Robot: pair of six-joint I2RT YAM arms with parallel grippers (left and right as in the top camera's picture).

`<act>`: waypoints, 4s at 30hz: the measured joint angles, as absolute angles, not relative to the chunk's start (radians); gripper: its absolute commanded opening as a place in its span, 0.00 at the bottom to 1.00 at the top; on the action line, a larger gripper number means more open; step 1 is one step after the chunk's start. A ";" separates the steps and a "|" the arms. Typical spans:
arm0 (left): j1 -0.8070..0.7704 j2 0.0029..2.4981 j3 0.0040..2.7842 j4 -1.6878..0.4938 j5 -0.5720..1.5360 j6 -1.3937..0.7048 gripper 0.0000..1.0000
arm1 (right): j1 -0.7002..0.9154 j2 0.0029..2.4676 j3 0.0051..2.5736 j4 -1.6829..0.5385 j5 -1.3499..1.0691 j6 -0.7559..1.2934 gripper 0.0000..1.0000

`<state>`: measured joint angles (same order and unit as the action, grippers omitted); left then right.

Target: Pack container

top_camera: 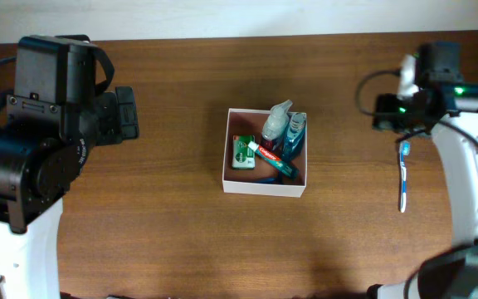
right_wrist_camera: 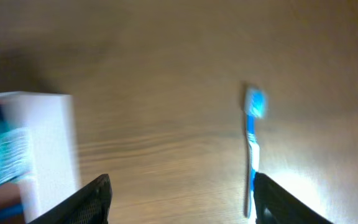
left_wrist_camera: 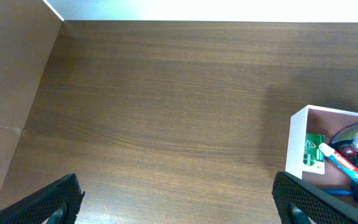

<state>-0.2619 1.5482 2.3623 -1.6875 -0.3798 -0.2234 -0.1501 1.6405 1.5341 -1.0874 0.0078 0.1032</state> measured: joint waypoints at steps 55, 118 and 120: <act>-0.262 1.548 2.362 -1.687 -0.380 -0.223 0.99 | 0.471 1.468 1.444 -1.015 -0.102 -0.321 0.04; -0.262 1.548 2.362 -1.687 -0.381 -0.223 0.99 | 0.105 0.806 1.623 -1.129 -0.175 -0.221 0.99; -0.262 1.548 2.362 -1.687 -0.381 -0.223 0.99 | 0.095 0.731 1.474 -1.051 -0.181 -0.229 0.99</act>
